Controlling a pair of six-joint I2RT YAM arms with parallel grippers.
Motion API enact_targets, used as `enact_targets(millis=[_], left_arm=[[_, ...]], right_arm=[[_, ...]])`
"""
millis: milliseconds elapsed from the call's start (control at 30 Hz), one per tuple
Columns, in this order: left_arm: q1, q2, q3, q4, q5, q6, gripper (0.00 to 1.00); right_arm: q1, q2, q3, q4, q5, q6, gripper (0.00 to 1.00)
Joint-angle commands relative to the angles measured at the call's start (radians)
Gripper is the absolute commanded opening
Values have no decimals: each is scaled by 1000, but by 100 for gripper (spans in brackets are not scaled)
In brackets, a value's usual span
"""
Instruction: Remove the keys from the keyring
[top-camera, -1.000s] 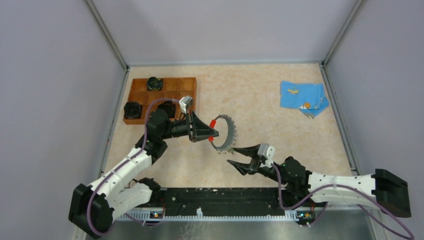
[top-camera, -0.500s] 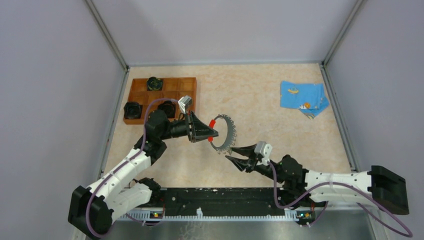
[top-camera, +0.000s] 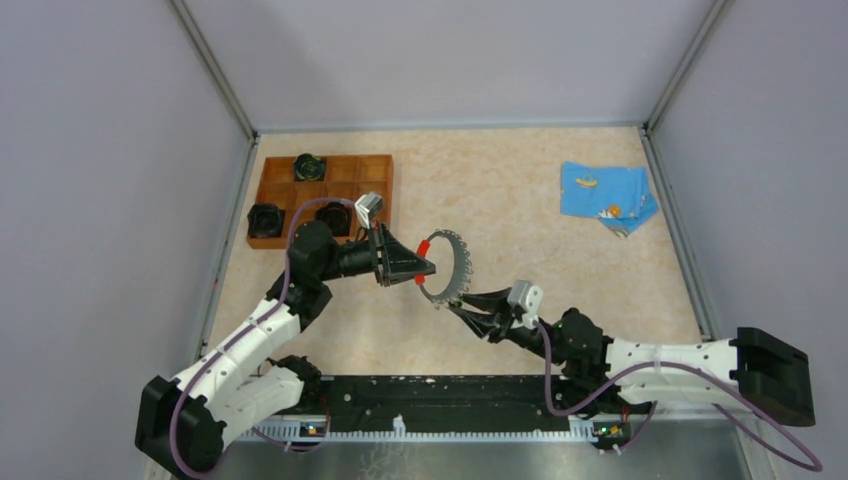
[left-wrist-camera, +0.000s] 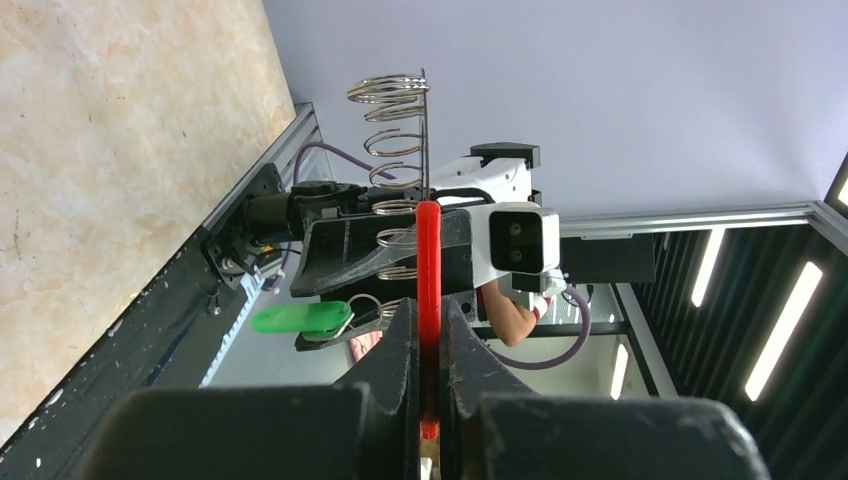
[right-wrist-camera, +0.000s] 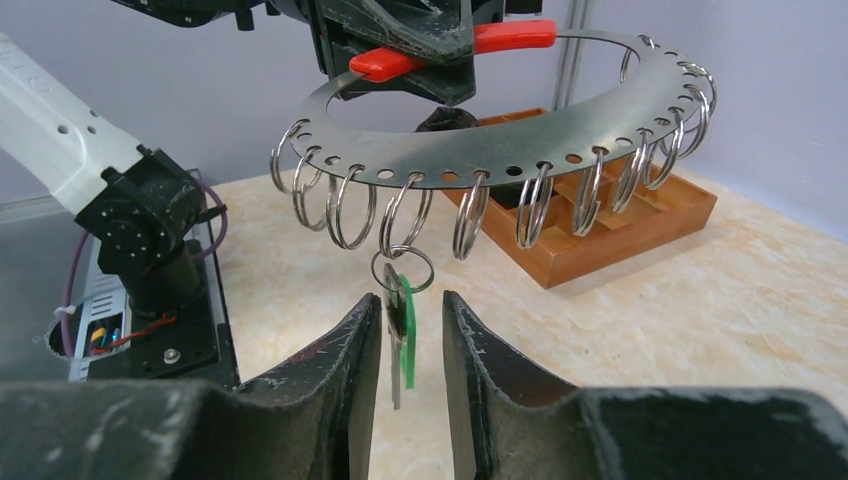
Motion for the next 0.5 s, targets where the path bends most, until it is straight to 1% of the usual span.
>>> enact_targets(millis=[0, 167, 300, 367, 400, 467], left_arm=[[3, -23, 21, 11, 7, 0, 0], [4, -27, 19, 9, 5, 4, 0], [4, -29, 19, 3, 7, 14, 0], [4, -29, 19, -6, 8, 30, 0], [4, -29, 19, -10, 12, 42, 0], [5, -29, 23, -15, 16, 74, 0]], right_arm=[[12, 13, 47, 67, 8, 13, 27], [12, 19, 54, 48, 5, 24, 19], [12, 12, 61, 6, 16, 39, 10], [11, -8, 80, -60, 23, 49, 3], [12, -24, 93, -119, 31, 52, 0], [12, -49, 124, -232, 42, 74, 0]])
